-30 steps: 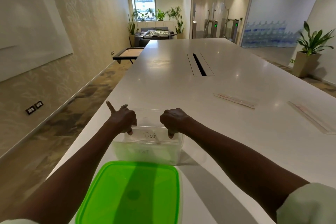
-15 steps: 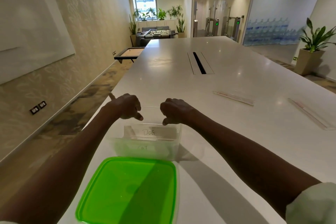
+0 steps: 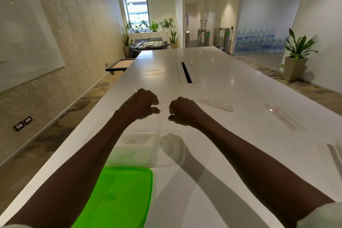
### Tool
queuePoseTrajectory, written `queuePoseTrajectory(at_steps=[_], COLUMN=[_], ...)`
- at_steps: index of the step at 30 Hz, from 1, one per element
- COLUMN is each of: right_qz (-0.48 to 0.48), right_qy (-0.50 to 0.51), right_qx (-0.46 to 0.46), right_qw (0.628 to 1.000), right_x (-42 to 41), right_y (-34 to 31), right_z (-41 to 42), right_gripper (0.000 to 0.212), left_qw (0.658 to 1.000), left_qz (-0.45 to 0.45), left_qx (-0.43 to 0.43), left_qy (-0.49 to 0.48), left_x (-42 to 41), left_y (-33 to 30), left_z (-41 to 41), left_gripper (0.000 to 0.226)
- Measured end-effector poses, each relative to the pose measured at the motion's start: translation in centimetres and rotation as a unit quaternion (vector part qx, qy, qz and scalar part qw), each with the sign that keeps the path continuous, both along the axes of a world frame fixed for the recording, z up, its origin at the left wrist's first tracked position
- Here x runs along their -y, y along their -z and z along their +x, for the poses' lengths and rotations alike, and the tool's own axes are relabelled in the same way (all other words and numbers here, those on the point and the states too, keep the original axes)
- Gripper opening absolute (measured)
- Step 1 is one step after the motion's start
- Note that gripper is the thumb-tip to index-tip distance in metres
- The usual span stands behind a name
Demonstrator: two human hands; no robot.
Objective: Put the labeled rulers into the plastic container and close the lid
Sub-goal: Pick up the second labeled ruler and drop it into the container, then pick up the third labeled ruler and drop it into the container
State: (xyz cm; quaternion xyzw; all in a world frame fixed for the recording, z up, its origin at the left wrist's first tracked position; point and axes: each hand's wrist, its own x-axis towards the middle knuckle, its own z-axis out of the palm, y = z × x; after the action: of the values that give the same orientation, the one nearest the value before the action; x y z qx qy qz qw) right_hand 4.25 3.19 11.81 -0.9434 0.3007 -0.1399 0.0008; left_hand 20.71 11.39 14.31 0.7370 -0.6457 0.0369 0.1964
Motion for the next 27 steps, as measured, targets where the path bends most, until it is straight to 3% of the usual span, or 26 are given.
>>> queuePoseTrajectory(at_steps=[10, 27], right_qz=[0.012, 0.028], right_qy=[0.057, 0.162], right_qx=[0.036, 0.059], right_qw=[0.998, 0.985], right_x=[3.2, 10.7], right_y=[1.9, 5.1], right_z=[-7.6, -18.3], right_gripper=[0.024, 0.016], left_qw=[0.997, 0.991], left_qz=[-0.058, -0.037], left_qx=[-0.037, -0.130], left_qy=[0.036, 0.004], left_x=[3.8, 12.6], left_y=[1.7, 6.2], left_z=[-7.6, -13.4], left_gripper=[0.013, 0.012])
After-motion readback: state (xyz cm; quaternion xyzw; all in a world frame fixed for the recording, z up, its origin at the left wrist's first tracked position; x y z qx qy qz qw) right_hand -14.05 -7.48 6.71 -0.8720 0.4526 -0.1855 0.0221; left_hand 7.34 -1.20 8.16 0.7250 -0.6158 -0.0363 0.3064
